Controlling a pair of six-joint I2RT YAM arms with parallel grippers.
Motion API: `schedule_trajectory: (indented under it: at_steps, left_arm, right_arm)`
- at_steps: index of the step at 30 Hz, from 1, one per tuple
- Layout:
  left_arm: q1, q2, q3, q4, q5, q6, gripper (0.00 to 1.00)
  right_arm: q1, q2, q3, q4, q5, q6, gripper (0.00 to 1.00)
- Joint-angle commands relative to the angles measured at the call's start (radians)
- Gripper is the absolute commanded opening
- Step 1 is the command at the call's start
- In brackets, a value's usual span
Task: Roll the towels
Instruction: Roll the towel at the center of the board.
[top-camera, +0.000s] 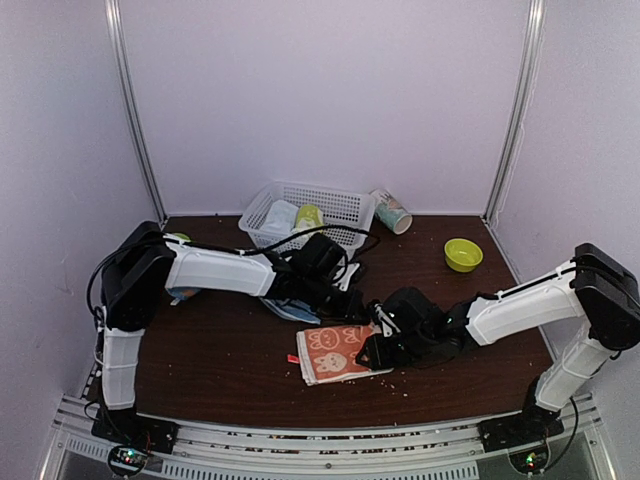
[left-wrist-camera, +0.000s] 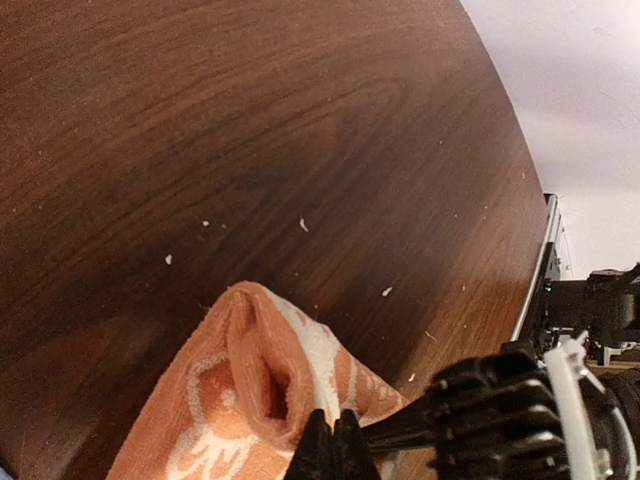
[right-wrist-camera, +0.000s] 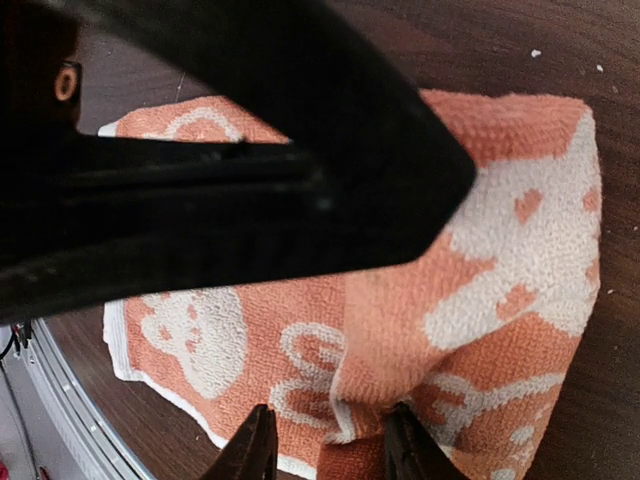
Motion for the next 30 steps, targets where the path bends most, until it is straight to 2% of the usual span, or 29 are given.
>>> schedule_trajectory:
  at_steps: [1, 9, 14, 18, 25, 30]
  left_arm:
    - [-0.004, 0.055, 0.041, 0.052, 0.033, -0.008, 0.00]
    - [0.007, 0.096, 0.058, 0.005, -0.012, 0.000, 0.00]
    - [0.013, 0.102, 0.038, -0.007, -0.032, 0.002, 0.00]
    - [0.015, 0.105, 0.028, -0.004, -0.034, 0.005, 0.00]
    - [0.015, 0.106, 0.010, -0.002, -0.048, 0.010, 0.00]
    - [0.015, 0.108, -0.002, 0.004, -0.050, 0.012, 0.00]
  right_arm:
    - [-0.005, -0.003, -0.029, -0.035, 0.006, -0.014, 0.39]
    - [-0.005, -0.038, -0.031, -0.050, -0.005, -0.025, 0.42]
    - [-0.004, -0.116, -0.007, -0.134, -0.001, -0.048, 0.47]
    - [-0.003, -0.187, 0.019, -0.198, 0.034, -0.057, 0.47]
    - [0.034, -0.120, 0.068, -0.264, 0.083, -0.060, 0.22]
    - [0.082, -0.033, 0.078, -0.277, 0.079, -0.030, 0.14]
